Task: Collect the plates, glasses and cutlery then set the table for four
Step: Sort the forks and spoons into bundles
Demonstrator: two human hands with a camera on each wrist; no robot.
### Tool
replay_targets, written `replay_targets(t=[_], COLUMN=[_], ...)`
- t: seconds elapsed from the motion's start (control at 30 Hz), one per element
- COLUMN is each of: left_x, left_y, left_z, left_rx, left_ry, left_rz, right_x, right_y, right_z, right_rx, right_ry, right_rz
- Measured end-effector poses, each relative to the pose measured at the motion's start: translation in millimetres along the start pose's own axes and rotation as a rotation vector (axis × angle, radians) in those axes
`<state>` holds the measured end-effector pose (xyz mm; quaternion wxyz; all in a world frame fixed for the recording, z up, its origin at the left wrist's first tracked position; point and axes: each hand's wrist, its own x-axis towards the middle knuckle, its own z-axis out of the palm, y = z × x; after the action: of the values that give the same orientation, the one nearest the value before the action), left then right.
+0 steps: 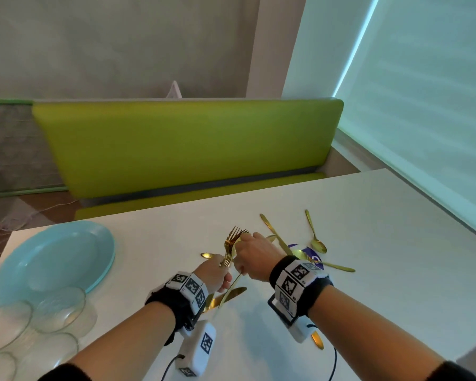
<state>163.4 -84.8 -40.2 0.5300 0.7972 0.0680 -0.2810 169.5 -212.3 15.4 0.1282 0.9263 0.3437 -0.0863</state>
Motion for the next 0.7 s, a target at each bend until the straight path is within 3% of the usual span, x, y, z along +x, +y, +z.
replay_targets(t=[0.2, 0.47, 0.7], left_x=[-24, -22, 2], left_y=[2, 0, 14], left_z=[1, 7, 18], left_rx=[-0.067, -0.146, -0.208], left_ry=[-0.139, -0.176, -0.123], left_rz=[0.059, 0.058, 0.049], right_x=[-3, -4, -2], right_y=[-18, -14, 11], right_z=[-6, 3, 24], right_rx=[0.046, 0.012, 0.080], right_ry=[-0.021, 0.049, 0.263], right_rz=[0.034, 0.066, 0.163])
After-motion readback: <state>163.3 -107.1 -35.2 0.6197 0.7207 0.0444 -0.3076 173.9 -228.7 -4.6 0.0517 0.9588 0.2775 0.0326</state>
